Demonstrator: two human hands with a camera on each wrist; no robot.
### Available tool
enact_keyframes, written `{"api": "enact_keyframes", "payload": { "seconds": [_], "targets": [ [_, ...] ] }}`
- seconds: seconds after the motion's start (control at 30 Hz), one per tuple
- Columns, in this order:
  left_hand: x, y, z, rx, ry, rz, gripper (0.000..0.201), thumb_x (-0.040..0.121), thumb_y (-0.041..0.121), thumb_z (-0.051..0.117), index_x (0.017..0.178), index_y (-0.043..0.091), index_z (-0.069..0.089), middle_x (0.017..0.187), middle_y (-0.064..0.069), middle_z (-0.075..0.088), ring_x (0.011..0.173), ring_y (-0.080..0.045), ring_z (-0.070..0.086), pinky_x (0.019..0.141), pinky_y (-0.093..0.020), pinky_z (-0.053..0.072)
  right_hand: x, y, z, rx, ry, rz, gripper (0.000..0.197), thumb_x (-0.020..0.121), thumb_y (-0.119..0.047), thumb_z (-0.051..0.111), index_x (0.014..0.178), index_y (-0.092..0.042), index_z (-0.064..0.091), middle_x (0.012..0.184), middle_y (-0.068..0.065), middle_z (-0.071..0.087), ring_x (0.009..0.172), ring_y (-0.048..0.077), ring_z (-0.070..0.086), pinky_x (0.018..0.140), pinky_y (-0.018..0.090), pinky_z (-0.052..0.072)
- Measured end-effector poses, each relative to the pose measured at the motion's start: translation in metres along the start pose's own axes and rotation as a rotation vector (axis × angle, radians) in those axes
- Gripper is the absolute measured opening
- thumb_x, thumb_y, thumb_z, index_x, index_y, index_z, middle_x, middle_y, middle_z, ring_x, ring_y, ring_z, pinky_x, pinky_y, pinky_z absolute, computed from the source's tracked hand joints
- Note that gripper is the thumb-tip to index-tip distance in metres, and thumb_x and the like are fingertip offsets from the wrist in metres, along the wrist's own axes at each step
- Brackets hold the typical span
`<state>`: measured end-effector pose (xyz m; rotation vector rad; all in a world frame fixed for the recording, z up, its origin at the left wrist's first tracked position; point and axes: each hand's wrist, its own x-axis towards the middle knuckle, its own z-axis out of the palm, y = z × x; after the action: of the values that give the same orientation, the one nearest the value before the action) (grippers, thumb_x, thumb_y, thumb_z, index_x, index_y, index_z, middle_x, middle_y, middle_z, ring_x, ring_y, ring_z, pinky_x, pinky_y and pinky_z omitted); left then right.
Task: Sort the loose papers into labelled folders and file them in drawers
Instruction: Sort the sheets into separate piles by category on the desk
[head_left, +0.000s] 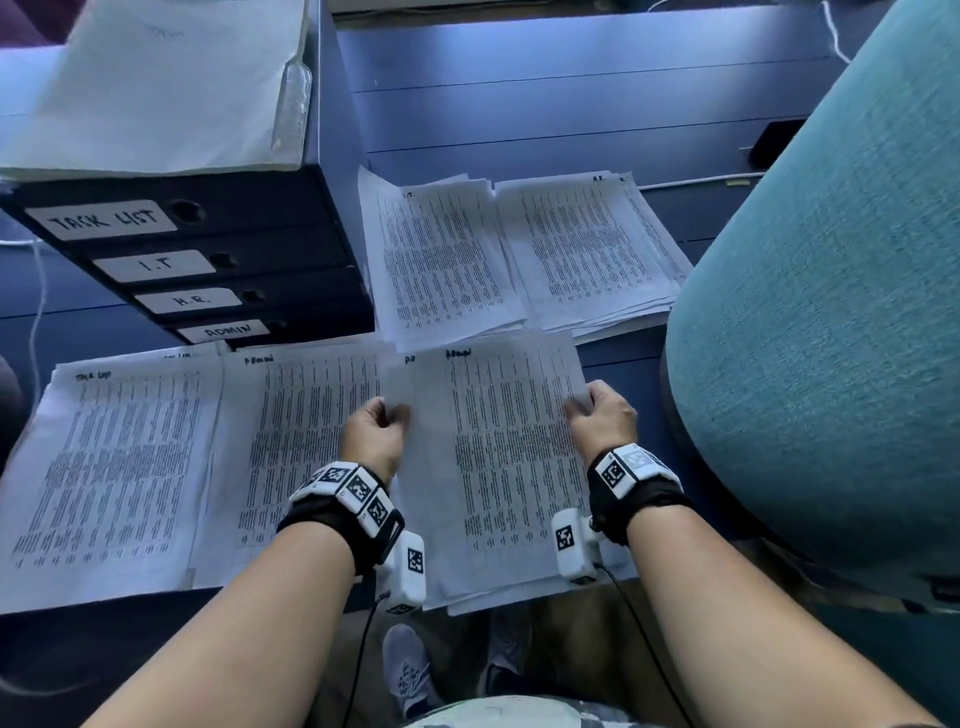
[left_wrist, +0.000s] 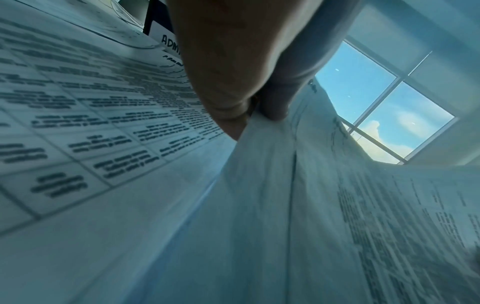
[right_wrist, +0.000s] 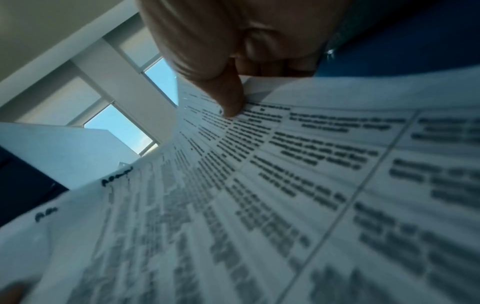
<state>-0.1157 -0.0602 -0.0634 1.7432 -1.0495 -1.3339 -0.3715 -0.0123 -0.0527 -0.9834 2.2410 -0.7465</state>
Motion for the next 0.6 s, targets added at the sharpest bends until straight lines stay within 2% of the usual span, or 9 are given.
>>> {"api": "enact_keyframes", "payload": {
  "seconds": [0.03,0.1,0.23,0.33,0.43,0.53,0.6],
  "targets": [
    [0.003,-0.003,-0.002,0.017,0.021,-0.008,0.019,0.091,0.013,0.065,0.072,0.016,0.065,0.076,-0.006,0.069,0.07,-0.021,0.061,0.073,-0.049,0.056,0.001,0.001,0.0,0.006,0.021,0.003,0.017,0.087,-0.009,0.058,0.072,-0.015,0.053,0.071,0.0,0.058,0.068,0.019,0.056,0.055,0.022,0.039],
    [0.008,-0.007,-0.004,0.042,0.053,-0.016,0.017,0.087,0.013,0.067,0.071,0.018,0.067,0.077,-0.006,0.07,0.071,-0.022,0.062,0.075,-0.053,0.056,0.003,0.001,-0.001,0.053,0.04,0.01,0.021,0.085,-0.001,0.052,0.07,-0.016,0.052,0.072,-0.002,0.061,0.067,0.018,0.057,0.051,0.02,0.042],
    [0.004,0.001,-0.007,-0.042,0.062,-0.024,0.02,0.084,0.0,0.071,0.076,0.018,0.067,0.084,-0.009,0.07,0.08,-0.025,0.064,0.081,-0.046,0.058,0.002,-0.003,-0.003,0.188,-0.009,-0.026,0.011,0.092,-0.015,0.054,0.082,-0.019,0.058,0.077,-0.003,0.065,0.07,0.013,0.058,0.064,0.026,0.048],
    [0.001,0.006,-0.008,-0.131,0.018,-0.004,0.023,0.083,-0.008,0.069,0.076,0.014,0.063,0.077,-0.007,0.065,0.076,-0.024,0.06,0.079,-0.043,0.055,-0.001,-0.007,-0.003,0.256,-0.068,-0.068,0.012,0.093,-0.015,0.055,0.084,-0.021,0.058,0.072,-0.009,0.061,0.065,0.007,0.055,0.056,0.018,0.044],
    [0.001,0.009,-0.01,-0.179,0.01,-0.005,0.025,0.082,-0.011,0.067,0.076,0.013,0.061,0.077,-0.008,0.063,0.077,-0.024,0.057,0.076,-0.041,0.053,0.001,-0.005,0.0,0.303,-0.082,-0.035,0.008,0.092,-0.015,0.057,0.096,-0.017,0.064,0.086,-0.006,0.066,0.076,0.008,0.061,0.061,0.015,0.046],
    [0.0,0.011,-0.012,-0.214,-0.02,0.001,0.021,0.081,-0.007,0.07,0.077,0.012,0.061,0.081,-0.01,0.064,0.083,-0.026,0.058,0.083,-0.048,0.052,0.004,-0.001,0.001,0.258,-0.042,-0.034,0.009,0.09,-0.018,0.06,0.097,-0.021,0.066,0.108,-0.001,0.063,0.093,0.013,0.062,0.071,0.017,0.045],
    [0.001,0.011,-0.012,-0.244,-0.031,-0.007,0.02,0.081,-0.006,0.07,0.076,0.011,0.061,0.08,-0.01,0.065,0.082,-0.025,0.059,0.084,-0.049,0.051,0.003,-0.001,0.0,0.27,-0.047,-0.017,0.007,0.09,-0.018,0.06,0.092,-0.022,0.064,0.104,-0.001,0.065,0.093,0.015,0.064,0.074,0.023,0.049]
  ]
}}
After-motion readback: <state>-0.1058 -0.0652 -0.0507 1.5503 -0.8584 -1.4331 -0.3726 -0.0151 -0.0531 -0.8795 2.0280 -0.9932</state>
